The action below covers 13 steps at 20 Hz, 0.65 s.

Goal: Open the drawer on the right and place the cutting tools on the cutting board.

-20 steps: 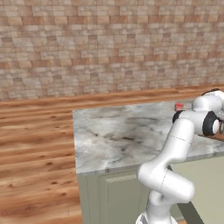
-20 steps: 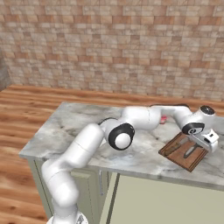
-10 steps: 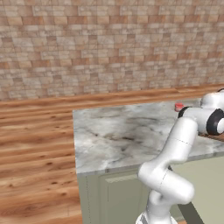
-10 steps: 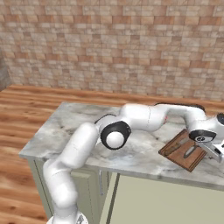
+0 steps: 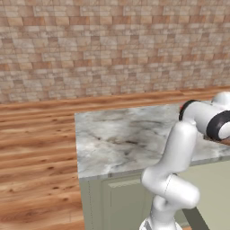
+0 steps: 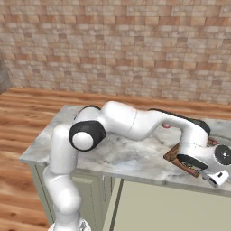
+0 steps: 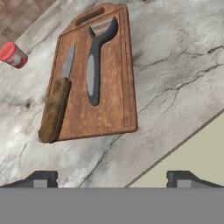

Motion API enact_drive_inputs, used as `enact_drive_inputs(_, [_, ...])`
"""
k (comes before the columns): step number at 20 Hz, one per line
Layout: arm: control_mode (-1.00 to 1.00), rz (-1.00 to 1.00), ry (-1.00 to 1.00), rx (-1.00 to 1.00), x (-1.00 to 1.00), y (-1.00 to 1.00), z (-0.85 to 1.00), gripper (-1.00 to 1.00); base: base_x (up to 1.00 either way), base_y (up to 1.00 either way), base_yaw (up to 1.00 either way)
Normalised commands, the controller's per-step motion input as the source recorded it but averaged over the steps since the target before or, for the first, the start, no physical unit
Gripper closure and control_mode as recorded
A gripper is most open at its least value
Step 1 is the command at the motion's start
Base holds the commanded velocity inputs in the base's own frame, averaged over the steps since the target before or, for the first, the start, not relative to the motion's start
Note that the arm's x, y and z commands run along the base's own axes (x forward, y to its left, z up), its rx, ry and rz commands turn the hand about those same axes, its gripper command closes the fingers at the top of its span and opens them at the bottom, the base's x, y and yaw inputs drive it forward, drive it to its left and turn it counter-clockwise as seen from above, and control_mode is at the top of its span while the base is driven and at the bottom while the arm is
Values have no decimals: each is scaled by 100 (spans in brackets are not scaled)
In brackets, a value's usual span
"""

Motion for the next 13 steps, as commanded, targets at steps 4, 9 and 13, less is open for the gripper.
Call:
enact_drive_inputs(4, [-100,15,-1,-22,-100,100,22,-100,0,0,0])
enact_drive_inputs(9, [-100,23,3,-29,-100,100,40,-100,0,0,0])
enact_drive_inputs(13, [-100,30,3,-21,-88,86,30,-100,0,0,0])
